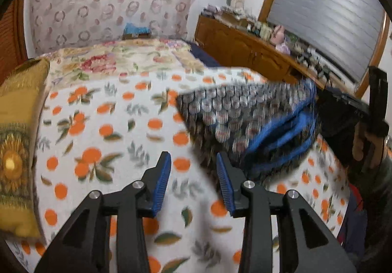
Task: Fold small clothes
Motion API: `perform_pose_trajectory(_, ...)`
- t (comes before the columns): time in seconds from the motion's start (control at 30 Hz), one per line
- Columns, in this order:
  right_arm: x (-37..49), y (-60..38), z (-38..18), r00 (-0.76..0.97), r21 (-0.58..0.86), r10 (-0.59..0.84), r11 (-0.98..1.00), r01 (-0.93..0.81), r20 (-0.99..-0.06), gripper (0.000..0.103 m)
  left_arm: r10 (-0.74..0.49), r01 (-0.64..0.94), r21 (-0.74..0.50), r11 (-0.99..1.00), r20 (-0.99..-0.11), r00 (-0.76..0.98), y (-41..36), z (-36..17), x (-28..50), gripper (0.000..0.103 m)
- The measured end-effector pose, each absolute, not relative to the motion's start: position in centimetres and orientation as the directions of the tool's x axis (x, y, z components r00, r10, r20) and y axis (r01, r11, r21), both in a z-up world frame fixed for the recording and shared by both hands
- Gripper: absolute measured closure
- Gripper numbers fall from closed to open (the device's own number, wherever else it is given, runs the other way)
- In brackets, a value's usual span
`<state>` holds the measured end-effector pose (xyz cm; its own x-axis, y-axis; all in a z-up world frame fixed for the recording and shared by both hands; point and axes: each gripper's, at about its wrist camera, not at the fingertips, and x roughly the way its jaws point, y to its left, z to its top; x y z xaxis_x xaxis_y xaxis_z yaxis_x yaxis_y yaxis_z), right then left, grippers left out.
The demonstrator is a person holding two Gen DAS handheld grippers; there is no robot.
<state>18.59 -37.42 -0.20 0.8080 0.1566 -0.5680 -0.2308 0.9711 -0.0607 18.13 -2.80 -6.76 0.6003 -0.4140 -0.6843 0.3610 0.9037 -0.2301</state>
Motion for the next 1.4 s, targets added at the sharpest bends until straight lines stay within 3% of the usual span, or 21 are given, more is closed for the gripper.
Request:
perform_pose_trajectory(0.47,18.4,-36.1,-6.0,0.686,-0.132,0.155,0.928,-0.347,-0.711,0.061,-0.398,0.443,-0.163,0.881,-0.761,0.512,-7.9,-8.1,21.0,0.066)
perform_pose_trajectory(0.8,23.8,-36.1,-6.1,0.693,-0.123,0.180,0.923,-0.364,-0.698,0.061,-0.360,0.364,-0.161,0.917,-0.728,0.583,-7.8,-6.3,27.2,0.066)
perform_pose_trajectory(1.0,27.4,-36.6,-5.8,0.669,-0.017,0.250,0.931,-0.365,-0.700,0.061,-0.327,0.289,-0.182,0.940,-0.725,0.606,-6.5,-7.0,29.8,0.066)
perform_pose_trajectory(1.17,28.6,-36.5,-6.5,0.673,-0.036,0.212,0.942,-0.335,-0.708,0.061,-0.338,0.286,-0.204,0.936,-0.742,0.579,-6.2,-8.1,30.1,0.066)
perform_pose_trajectory(1.27,29.2,-36.9,-6.7,0.669,-0.023,0.200,0.951,-0.309,-0.716,0.054,-0.355,0.294,-0.221,0.930,-0.751,0.556,-6.3,-8.6,30.3,0.066)
perform_pose_trajectory(1.4,29.5,-37.0,-7.1,0.662,-0.028,0.175,0.958,-0.285,-0.729,0.052,-0.374,0.312,-0.236,0.920,-0.764,0.526,-6.7,-9.0,30.4,0.066)
